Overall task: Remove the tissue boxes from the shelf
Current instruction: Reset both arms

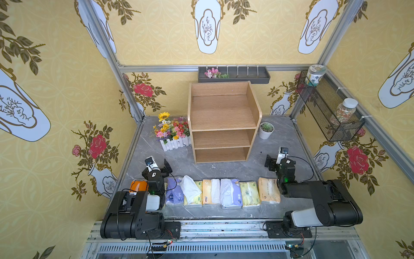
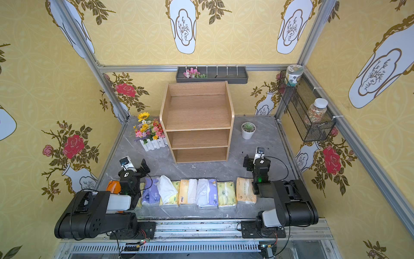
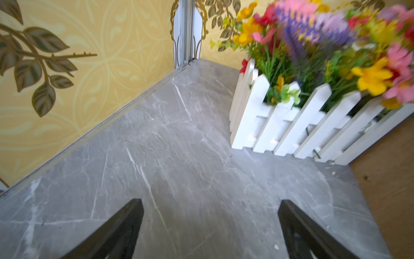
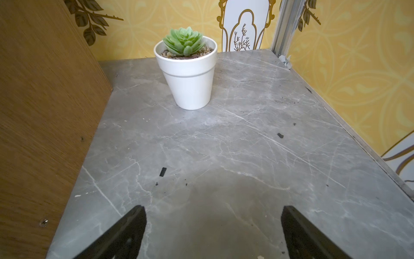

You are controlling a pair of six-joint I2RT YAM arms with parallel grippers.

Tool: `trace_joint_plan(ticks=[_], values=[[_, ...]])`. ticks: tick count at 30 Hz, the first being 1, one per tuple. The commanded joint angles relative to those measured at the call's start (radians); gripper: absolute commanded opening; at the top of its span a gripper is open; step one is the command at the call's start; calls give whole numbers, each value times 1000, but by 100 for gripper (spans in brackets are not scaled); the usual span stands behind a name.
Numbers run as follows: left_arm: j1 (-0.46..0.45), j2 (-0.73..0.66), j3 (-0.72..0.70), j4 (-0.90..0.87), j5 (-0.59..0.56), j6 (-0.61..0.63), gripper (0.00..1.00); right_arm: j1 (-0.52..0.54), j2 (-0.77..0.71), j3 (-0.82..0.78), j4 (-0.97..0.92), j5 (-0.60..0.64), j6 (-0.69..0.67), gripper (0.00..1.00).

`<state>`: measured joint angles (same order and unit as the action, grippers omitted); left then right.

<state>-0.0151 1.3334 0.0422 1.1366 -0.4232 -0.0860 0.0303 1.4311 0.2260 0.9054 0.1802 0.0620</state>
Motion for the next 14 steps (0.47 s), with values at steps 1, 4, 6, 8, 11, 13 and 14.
trace_joint_plan(ticks=[1,4,6,8,11,13,14], values=[[1,0,-1,125,9,12,100,2,2,4,4,-13,-13,97],[1,4,0,127,8,11,100,2,3,7,0,-15,-14,97],[1,4,2,127,8,10,100,2,7,13,-8,-17,-13,97],[1,12,10,124,3,10,100,-9,18,25,-17,-38,-10,97],[1,12,12,124,1,12,100,-9,5,9,-3,-47,-21,97],[1,10,12,124,4,13,100,-9,3,8,-1,-62,-22,97],[1,8,11,123,3,14,100,-8,3,10,-3,-60,-22,97]])
